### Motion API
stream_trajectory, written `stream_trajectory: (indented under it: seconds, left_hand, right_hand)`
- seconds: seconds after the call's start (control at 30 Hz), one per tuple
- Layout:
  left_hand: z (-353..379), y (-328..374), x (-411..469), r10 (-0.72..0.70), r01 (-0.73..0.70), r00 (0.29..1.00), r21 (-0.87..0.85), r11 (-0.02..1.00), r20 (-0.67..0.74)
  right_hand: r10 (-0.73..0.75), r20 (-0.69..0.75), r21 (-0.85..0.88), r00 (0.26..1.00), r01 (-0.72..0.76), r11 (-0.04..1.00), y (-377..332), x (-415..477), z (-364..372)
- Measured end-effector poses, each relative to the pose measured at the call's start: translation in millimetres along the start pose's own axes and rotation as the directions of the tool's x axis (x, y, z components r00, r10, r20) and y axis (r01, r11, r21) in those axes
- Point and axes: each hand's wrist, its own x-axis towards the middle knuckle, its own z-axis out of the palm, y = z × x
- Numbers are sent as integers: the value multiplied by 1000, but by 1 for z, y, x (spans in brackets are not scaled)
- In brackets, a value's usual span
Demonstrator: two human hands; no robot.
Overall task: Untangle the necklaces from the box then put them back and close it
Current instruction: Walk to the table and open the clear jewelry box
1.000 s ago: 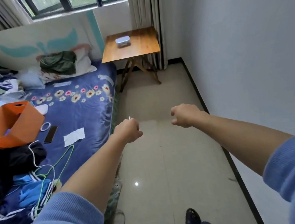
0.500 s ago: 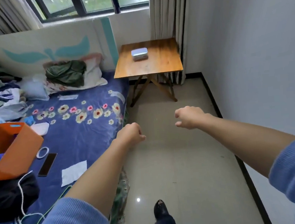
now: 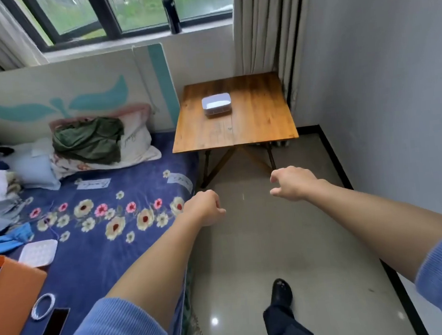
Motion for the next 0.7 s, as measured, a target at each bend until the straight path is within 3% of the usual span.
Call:
stream_trajectory:
  seconds: [0.33, 0.7]
  left_hand:
    - [-75, -9, 180, -49, 45, 999, -130, 990, -21]
    - [-135, -82, 377, -80, 85, 996, -169, 982, 34]
  right_hand:
    - [-51, 42, 5, 998, 51, 999, 13, 216, -72]
    - [-61, 10, -18, 998, 62, 998, -23, 427, -90]
